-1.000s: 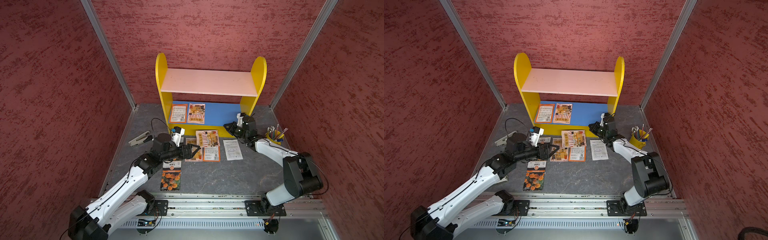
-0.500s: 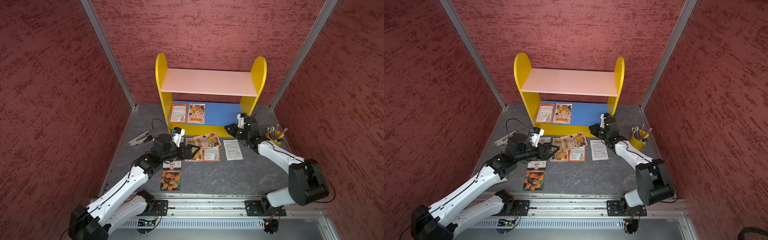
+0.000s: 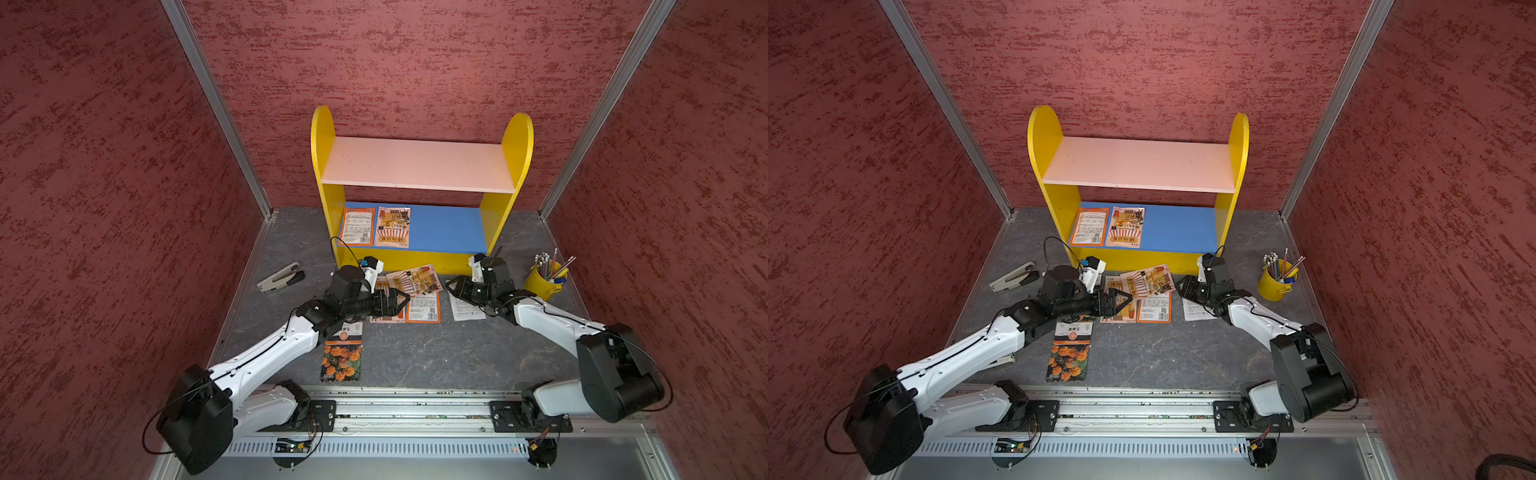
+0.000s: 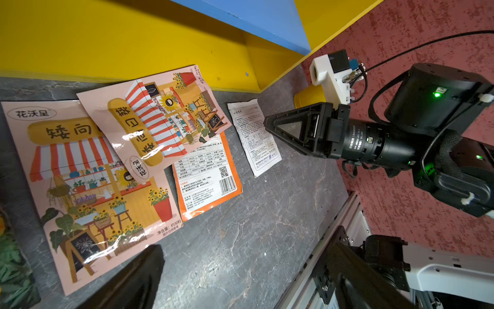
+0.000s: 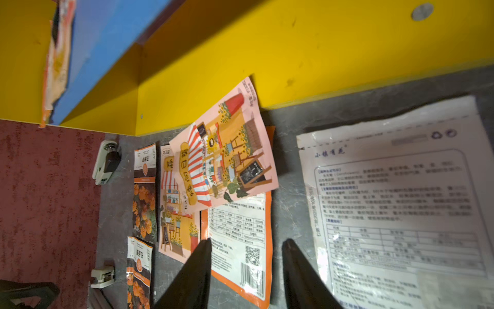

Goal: Take the seed bag off the shelf
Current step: Pick up the seed packet from the center of the board.

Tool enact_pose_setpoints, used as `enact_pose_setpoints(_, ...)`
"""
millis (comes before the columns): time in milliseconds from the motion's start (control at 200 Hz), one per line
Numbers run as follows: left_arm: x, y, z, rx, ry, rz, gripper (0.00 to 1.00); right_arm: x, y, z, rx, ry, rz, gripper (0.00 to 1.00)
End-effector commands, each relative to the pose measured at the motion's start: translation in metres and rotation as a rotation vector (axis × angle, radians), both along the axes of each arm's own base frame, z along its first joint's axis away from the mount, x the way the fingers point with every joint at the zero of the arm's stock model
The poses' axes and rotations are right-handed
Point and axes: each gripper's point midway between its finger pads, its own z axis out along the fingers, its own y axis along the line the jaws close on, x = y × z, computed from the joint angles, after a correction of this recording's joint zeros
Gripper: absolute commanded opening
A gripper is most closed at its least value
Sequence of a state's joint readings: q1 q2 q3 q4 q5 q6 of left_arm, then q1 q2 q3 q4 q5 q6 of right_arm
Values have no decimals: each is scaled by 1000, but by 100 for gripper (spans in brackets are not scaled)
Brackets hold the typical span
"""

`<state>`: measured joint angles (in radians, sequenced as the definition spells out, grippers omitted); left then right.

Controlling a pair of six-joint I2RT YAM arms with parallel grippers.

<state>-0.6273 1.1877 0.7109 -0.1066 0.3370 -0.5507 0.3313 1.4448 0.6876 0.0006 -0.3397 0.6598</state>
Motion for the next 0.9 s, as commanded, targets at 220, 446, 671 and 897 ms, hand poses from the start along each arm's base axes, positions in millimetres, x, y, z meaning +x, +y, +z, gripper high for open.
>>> enact_pose_setpoints(220, 37, -25, -33, -35, -47, 48, 100, 18, 11, -32, 52, 5, -51, 49)
enact_pose_setpoints(446, 52, -38, -56, -56, -48, 52, 100, 29, 15, -40, 68, -2, -73, 46)
enact_pose_setpoints(671, 60, -46, -74, -48, -29, 43, 100, 38, 19, -39, 76, -8, -71, 43)
enact_pose_setpoints(897, 61, -49, -83, -43, -15, 39, 100, 47, 23, -39, 89, -21, -74, 39)
